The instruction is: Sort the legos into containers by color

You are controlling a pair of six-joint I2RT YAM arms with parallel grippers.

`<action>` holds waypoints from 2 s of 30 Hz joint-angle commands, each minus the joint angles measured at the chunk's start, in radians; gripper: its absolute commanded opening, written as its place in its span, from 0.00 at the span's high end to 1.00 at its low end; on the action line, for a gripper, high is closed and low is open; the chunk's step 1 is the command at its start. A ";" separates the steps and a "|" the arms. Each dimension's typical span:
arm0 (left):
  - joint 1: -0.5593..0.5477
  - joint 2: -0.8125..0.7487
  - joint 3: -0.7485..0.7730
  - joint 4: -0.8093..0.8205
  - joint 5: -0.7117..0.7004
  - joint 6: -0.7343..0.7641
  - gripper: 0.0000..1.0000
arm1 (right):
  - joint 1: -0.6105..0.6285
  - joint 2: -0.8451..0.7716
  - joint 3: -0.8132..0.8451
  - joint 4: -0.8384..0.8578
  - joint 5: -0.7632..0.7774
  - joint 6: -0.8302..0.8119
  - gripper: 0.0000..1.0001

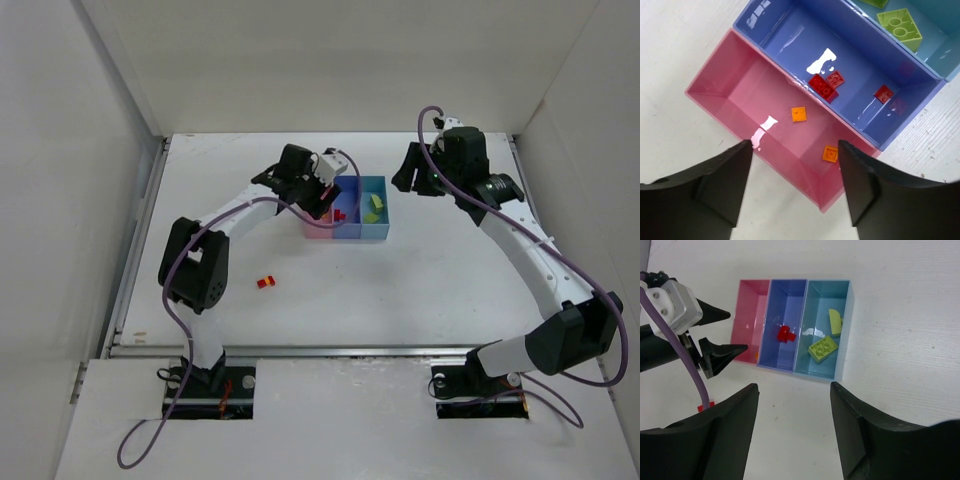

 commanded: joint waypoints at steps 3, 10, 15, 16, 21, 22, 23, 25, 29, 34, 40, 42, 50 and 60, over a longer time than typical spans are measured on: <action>0.047 -0.138 0.005 0.020 -0.016 -0.023 0.27 | -0.002 -0.039 -0.002 0.008 0.007 -0.021 0.35; 0.103 -0.379 -0.107 -0.197 0.036 0.346 0.00 | 0.020 -0.039 -0.011 -0.001 -0.059 -0.082 0.34; 0.153 -0.453 -0.263 -0.579 -0.019 0.647 0.00 | 0.075 -0.028 -0.011 -0.001 -0.049 -0.091 0.34; 0.153 -0.467 -0.285 -0.608 -0.019 0.657 0.00 | 0.088 -0.028 -0.011 -0.001 -0.049 -0.091 0.34; 0.164 -0.559 -0.455 -0.664 0.033 0.666 0.00 | 0.112 -0.007 -0.020 -0.001 -0.049 -0.091 0.34; 0.164 -0.576 -0.481 -0.629 0.044 0.666 0.00 | 0.112 -0.007 -0.020 0.008 -0.049 -0.091 0.34; 0.164 -0.590 -0.504 -0.616 0.059 0.675 0.00 | 0.121 -0.007 -0.031 0.008 -0.049 -0.091 0.34; 0.164 -0.611 -0.561 -0.580 0.070 0.684 0.00 | 0.121 -0.007 -0.031 0.008 -0.049 -0.091 0.34; 0.164 -0.611 -0.607 -0.491 0.070 0.612 0.00 | 0.121 -0.007 -0.040 0.018 -0.039 -0.091 0.34; 0.164 -0.565 -0.625 -0.408 0.108 0.554 0.01 | 0.121 -0.007 -0.049 0.027 -0.039 -0.082 0.34; 0.153 -0.458 -0.635 -0.325 0.055 0.489 0.10 | 0.121 -0.007 -0.049 0.018 -0.021 -0.082 0.34; 0.153 -0.449 -0.635 -0.316 0.055 0.489 0.11 | 0.121 -0.007 -0.038 0.018 -0.021 -0.082 0.34; 0.153 -0.449 -0.670 -0.221 0.032 0.489 0.33 | 0.121 -0.007 -0.029 0.008 -0.003 -0.082 0.34; 0.133 -0.439 -0.728 -0.156 0.042 0.482 0.43 | 0.121 -0.007 -0.009 -0.001 -0.003 -0.091 0.34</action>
